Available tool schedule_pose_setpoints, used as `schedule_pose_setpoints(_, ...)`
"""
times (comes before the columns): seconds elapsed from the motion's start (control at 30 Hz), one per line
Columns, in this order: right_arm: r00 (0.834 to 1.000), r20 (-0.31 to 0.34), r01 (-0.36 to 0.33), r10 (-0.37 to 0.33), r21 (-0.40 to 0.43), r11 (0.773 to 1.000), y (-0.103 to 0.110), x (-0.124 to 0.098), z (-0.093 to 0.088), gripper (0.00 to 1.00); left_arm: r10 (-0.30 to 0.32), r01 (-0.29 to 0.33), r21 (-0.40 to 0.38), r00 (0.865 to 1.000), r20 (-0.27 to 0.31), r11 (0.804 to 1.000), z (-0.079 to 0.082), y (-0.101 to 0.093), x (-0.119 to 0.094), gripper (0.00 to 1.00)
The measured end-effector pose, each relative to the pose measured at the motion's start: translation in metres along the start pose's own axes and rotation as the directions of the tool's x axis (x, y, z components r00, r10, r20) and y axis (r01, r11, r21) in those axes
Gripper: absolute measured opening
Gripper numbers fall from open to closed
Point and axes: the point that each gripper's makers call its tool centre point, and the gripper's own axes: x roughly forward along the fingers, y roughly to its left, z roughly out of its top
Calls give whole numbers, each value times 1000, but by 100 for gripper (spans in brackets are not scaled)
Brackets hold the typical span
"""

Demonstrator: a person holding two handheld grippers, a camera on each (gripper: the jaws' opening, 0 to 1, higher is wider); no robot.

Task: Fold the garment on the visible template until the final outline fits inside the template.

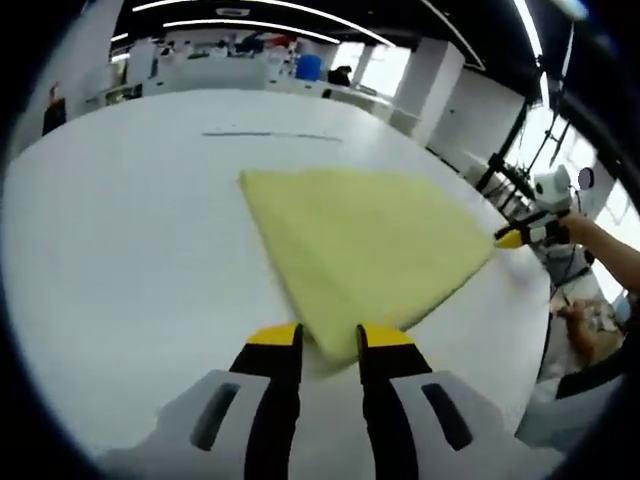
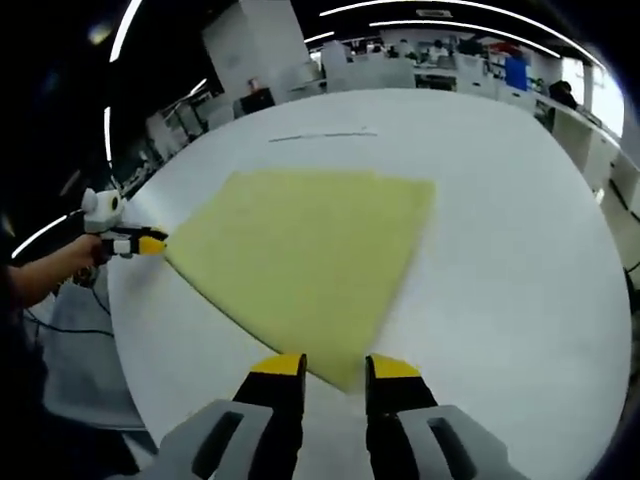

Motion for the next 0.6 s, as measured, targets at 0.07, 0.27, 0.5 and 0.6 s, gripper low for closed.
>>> schedule_pose_setpoints(0.07, 1000, 2, 0, 0, 6, 1000, -1, 0, -1, 12, -16, 16, -41, 1000, 2, 999, -2, -2, 0, 14)
schedule_pose_setpoints(0.27, 1000, 0, 10, -10, 25, 1000, -2, -1, -6, 2, -17, 17, -13, 1000, -16, 1000, -7, -2, -1, 5)
schedule_pose_setpoints(0.5, 1000, 10, 8, -8, 45, 999, -3, -2, -7, 0, -17, 17, -14, 1000, -19, 1000, -10, -3, -2, 1)
schedule_pose_setpoints(0.6, 1000, 0, 2, -2, 8, 1000, -2, -4, -10, 0, -16, 15, -15, 1000, -17, 1000, -11, -4, -3, 1)
